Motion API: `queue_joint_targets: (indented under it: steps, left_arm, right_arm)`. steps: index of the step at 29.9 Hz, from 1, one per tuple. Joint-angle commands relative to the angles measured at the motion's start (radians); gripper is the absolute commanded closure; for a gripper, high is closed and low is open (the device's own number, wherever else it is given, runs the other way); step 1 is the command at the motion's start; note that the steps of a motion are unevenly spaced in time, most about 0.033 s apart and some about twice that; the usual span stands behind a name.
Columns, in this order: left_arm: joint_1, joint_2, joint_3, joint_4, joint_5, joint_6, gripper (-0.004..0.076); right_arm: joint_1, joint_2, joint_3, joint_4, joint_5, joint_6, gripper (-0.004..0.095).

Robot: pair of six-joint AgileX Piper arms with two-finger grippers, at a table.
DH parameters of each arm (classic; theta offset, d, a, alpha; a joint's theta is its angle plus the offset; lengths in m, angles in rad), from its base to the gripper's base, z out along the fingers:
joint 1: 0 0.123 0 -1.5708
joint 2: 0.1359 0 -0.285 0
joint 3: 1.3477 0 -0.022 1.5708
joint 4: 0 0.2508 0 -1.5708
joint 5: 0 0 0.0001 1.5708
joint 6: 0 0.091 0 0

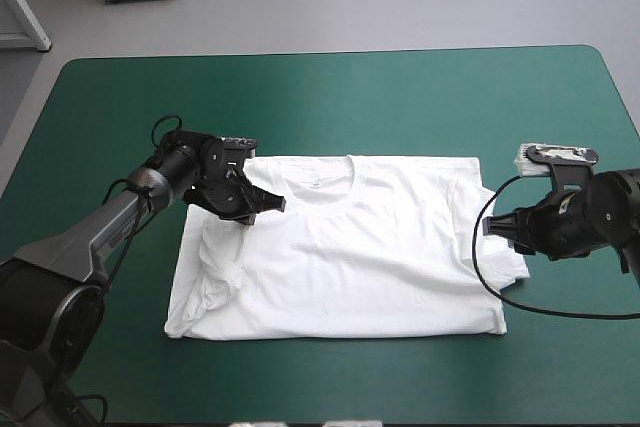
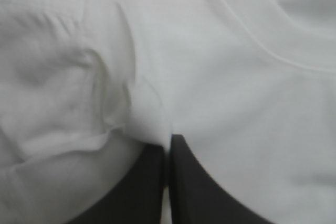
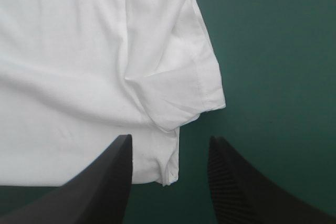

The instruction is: Fold the cloth

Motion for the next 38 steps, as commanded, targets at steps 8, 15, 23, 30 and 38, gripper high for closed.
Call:
queue_joint_targets:
  steps: [8, 15, 23, 30, 38]
  left_arm:
    - [-0.005, -0.009, -0.036, -0.003, 0.012, -0.012, 0.0525]
    - [-0.005, -0.011, -0.11, -0.001, 0.076, 0.005, 0.0166]
    - [-0.005, -0.062, -0.15, 0.158, 0.227, 0.012, 0.0197]
    - [0.051, -0.166, -0.15, 0.198, 0.261, 0.008, 0.0217]
    - [0.134, -0.271, 0.043, 0.196, 0.235, 0.015, 0.0217]
  right_arm:
    - [-0.01, -0.021, -0.034, -0.006, 0.008, -0.006, 0.0481]
    - [-0.01, -0.021, -0.034, -0.023, 0.006, -0.008, 0.048]
    - [-0.099, 0.042, -0.034, -0.021, 0.005, -0.033, 0.0479]
    - [-0.162, 0.167, -0.034, 0.018, -0.048, -0.106, 0.0475]
    - [-0.162, 0.261, 0.011, 0.055, -0.127, -0.117, 0.0475]
